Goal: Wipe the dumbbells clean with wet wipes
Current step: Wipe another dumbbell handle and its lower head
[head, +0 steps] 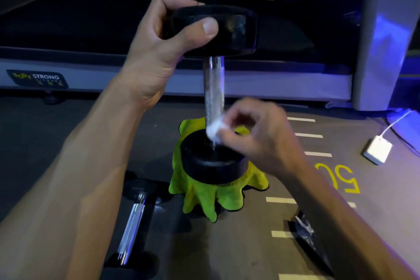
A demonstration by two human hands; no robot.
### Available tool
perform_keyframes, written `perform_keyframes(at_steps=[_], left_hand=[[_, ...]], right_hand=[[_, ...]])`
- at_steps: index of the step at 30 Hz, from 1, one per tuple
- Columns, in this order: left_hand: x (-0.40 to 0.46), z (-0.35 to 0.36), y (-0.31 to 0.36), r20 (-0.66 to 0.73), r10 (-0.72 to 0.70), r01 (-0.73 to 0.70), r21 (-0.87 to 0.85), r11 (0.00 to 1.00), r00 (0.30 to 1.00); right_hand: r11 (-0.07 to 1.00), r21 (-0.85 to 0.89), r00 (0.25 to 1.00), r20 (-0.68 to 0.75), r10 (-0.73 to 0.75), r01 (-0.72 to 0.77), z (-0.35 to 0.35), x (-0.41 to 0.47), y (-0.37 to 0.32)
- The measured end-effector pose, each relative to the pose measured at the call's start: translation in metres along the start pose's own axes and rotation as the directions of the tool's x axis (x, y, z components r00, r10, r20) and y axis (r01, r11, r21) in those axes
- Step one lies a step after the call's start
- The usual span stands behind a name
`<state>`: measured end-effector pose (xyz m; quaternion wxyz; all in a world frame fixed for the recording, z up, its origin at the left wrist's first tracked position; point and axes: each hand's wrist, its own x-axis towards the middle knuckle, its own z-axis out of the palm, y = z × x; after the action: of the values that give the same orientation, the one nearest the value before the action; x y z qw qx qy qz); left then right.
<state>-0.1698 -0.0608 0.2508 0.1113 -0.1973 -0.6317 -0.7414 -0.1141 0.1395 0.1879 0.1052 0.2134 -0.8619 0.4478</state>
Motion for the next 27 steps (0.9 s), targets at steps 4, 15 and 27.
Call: perform_keyframes(at_steps=[4,15,27], left_hand=[[0.0,0.003,0.002,0.045,0.013,-0.014,0.019,1.0,0.999],[0.0,-0.01,-0.003,-0.002,-0.024,0.024,0.02,1.0,1.0],[-0.012,-0.026,0.015,-0.054,0.108,-0.078,0.387,0.919,0.993]], right_hand=[[0.98,-0.127,0.962,0.207,0.178,-0.154,-0.016,0.007,0.002],[0.905,0.418,0.895,-0.428,0.127,0.071,0.034,0.03,-0.026],[0.976,0.111,0.879,-0.462,-0.116,0.187,0.04,0.036,-0.038]])
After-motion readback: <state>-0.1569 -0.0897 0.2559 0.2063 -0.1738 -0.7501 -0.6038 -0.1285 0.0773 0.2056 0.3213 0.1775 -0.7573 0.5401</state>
